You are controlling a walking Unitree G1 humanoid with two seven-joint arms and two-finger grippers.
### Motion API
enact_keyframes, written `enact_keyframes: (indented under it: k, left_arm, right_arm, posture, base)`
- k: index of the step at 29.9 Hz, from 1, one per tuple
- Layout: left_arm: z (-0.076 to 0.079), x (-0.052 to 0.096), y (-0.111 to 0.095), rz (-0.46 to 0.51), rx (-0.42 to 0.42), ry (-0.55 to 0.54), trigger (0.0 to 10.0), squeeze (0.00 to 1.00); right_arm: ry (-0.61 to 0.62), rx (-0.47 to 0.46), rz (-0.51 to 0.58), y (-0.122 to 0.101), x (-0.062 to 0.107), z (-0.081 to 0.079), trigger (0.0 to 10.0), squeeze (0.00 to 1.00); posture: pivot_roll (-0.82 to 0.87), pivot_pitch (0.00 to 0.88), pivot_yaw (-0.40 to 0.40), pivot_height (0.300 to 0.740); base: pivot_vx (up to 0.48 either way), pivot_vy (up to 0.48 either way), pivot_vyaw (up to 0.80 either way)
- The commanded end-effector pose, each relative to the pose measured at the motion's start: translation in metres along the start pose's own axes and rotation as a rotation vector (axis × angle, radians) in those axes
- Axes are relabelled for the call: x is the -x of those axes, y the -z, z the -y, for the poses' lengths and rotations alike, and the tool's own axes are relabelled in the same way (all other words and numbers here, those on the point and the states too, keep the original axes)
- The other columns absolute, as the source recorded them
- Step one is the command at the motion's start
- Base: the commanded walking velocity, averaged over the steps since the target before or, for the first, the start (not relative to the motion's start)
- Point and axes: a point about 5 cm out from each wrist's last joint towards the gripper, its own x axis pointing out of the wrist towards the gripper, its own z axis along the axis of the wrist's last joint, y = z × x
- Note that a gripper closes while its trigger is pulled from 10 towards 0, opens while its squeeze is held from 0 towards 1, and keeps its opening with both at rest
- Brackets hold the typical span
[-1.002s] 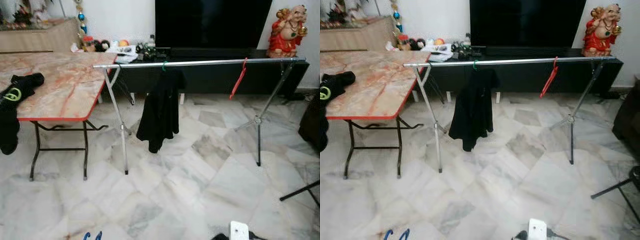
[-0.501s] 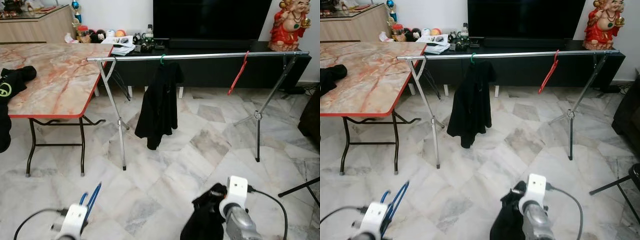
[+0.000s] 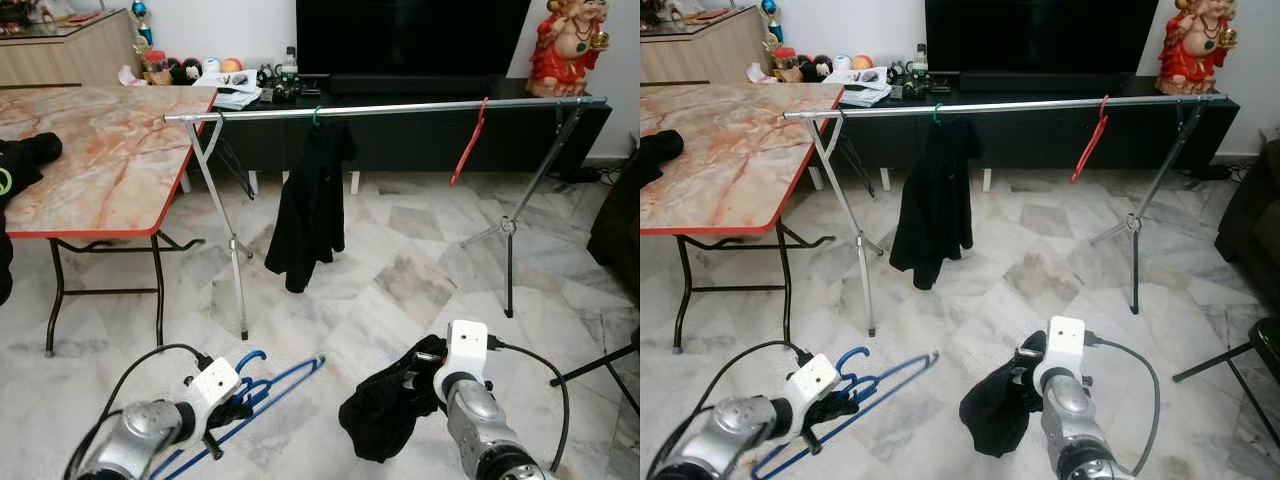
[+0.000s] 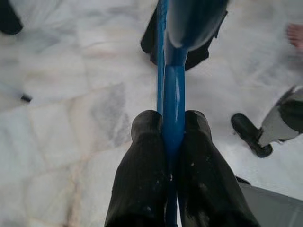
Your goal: Hang hanger
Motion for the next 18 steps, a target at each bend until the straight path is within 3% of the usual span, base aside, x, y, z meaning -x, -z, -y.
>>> enact_keyframes:
  k: [1,5,9,14,18]
  left_arm:
    - [0.003,0.001,-0.008,-0.001,-0.025,0.057,10.0,0.0]
    - [0.018,0.005,-0.032,0.04,-0.042,0.2,10.0,0.0]
    - [0.027,0.007,-0.041,0.045,-0.058,0.27,10.0,0.0]
    - [0.032,0.009,-0.051,0.071,-0.059,0.287,10.0,0.0]
    - [0.028,0.005,-0.069,0.142,-0.043,0.205,10.0,0.0]
  right_arm:
    - [-0.014,0.008,0.034,-0.013,-0.003,-0.006,10.0,0.0]
    - [-0.047,0.024,0.063,-0.03,-0.007,-0.018,10.0,0.0]
    - [-0.054,0.024,0.066,-0.034,-0.008,-0.022,10.0,0.0]
    - [-0.064,0.019,0.07,-0.037,-0.008,-0.024,10.0,0.0]
    - [-0.106,-0.012,0.066,-0.039,-0.009,-0.029,10.0,0.0]
  posture:
    - [0.14,0.0,-0.019,0.74]
    - [0.14,0.0,-0.026,0.74]
    - [0.15,0.0,-0.029,0.74]
    - [0.15,0.0,-0.029,0.74]
    - [0.14,0.0,-0.027,0.74]
  base:
    - [0.0,0.0,0.0]
    - [0.0,0.0,0.0]
    - [0.0,0.0,0.0]
    - [0.0,0.0,0.0]
    - [0.0,0.0,0.0]
